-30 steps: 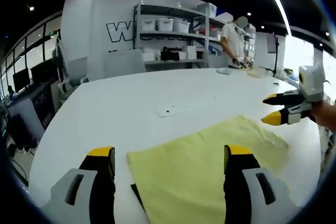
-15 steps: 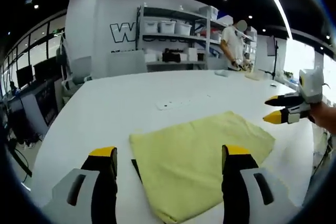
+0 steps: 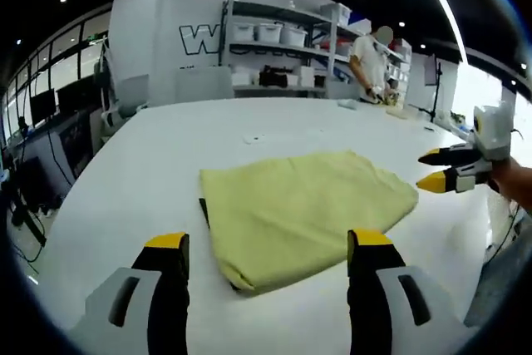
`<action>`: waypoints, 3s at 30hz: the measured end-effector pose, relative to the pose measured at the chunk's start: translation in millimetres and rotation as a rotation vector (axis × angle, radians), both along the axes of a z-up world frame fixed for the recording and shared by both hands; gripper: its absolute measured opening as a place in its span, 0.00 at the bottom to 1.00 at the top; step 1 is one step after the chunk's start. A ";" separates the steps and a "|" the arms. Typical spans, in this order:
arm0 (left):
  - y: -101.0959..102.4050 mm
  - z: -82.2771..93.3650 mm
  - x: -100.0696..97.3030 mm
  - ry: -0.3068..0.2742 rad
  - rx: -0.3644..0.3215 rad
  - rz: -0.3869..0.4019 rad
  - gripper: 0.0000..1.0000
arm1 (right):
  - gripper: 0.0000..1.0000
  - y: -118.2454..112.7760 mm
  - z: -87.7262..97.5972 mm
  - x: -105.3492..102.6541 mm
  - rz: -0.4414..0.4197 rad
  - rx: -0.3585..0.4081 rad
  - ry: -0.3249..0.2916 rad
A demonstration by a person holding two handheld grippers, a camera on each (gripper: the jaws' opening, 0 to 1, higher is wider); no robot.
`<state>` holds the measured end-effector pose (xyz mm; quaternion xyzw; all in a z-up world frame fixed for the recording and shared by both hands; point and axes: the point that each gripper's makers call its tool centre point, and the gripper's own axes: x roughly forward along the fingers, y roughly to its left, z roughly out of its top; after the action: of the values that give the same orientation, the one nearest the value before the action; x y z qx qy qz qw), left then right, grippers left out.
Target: Fold the garment on the visible template until the final outline fits inside the template.
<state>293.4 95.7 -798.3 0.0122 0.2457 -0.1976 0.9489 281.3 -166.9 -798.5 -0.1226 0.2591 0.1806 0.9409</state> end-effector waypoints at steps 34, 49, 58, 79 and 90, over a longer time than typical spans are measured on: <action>15.9 -40.5 -6.3 0.101 -0.035 0.028 0.29 | 0.17 -34.0 -51.4 -12.8 -0.115 0.095 0.164; 24.2 -44.9 0.6 0.127 -0.003 0.048 0.08 | 0.15 -32.1 -54.1 -13.6 -0.112 0.098 0.177; 20.4 -48.7 2.0 0.134 0.022 0.018 0.00 | 0.11 -38.4 -56.0 -9.7 -0.146 0.126 0.186; 40.6 -49.5 0.9 0.143 0.136 -0.049 0.00 | 0.00 -47.8 -55.4 0.2 -0.203 0.160 0.168; 40.5 -61.6 -6.7 0.171 0.199 -0.094 0.00 | 0.00 -44.8 -63.5 -2.3 -0.168 0.082 0.206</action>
<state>286.7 136.2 -859.9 0.1007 0.3431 -0.2167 0.9084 279.0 -211.7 -862.1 -0.0428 0.3560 0.1230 0.9254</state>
